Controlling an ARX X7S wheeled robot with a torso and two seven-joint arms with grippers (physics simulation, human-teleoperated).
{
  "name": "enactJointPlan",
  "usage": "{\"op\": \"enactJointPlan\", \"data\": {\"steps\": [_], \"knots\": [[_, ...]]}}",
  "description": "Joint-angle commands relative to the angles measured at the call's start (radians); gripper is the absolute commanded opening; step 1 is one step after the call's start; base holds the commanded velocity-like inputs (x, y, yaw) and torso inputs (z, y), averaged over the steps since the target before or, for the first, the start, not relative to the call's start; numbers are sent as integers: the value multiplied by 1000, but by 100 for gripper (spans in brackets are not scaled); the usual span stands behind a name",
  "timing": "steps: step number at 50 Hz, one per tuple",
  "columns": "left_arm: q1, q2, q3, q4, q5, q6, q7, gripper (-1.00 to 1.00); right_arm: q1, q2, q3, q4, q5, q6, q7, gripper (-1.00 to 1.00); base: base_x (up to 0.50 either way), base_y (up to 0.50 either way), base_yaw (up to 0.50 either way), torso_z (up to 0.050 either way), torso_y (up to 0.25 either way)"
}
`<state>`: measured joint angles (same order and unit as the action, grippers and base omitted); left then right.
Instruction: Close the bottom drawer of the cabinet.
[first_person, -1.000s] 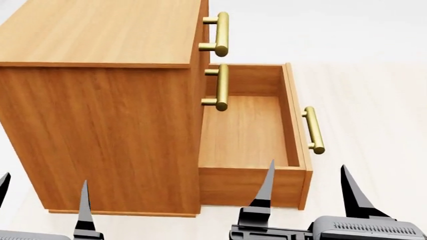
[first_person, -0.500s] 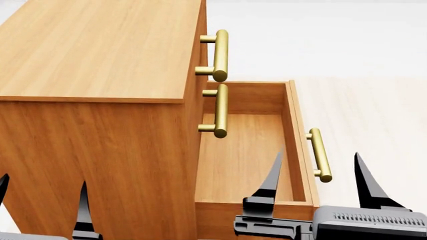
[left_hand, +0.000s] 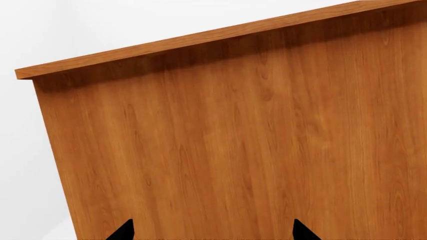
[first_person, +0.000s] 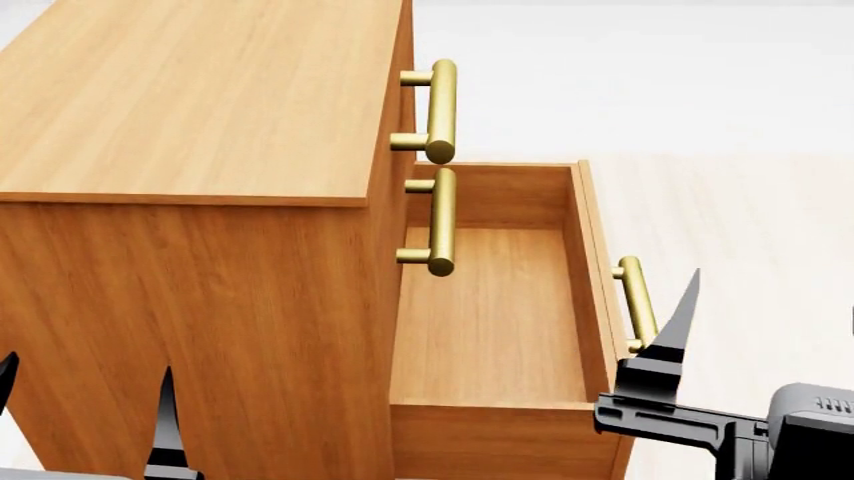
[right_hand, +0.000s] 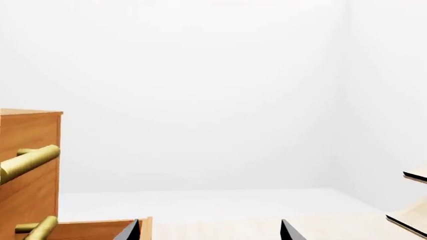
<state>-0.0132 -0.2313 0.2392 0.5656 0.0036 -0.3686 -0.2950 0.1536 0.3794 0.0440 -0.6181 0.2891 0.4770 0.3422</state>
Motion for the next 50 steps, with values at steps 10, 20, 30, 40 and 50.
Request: {"op": "enactJointPlan", "data": {"steps": [10,20,30,40,50], "knots": [[4,8,-21,14,-13,-3,25,100,-25,-43,32,489,-76,-335,-129,100,0,0,0,0,0],[4,3,-19,10,-18,1,19,100,-13,-60,26,671,-79,-431,-155,100,0,0,0,0,0],[3,-1,-13,13,-21,-3,13,100,-10,-76,8,832,-87,-561,-205,100,0,0,0,0,0],[0,-5,-10,16,-25,-6,8,100,3,-99,-40,926,-116,-630,-235,100,0,0,0,0,0],[0,-10,-9,15,-29,-4,2,100,27,-115,-78,967,-135,-658,-254,100,0,0,0,0,0]]}}
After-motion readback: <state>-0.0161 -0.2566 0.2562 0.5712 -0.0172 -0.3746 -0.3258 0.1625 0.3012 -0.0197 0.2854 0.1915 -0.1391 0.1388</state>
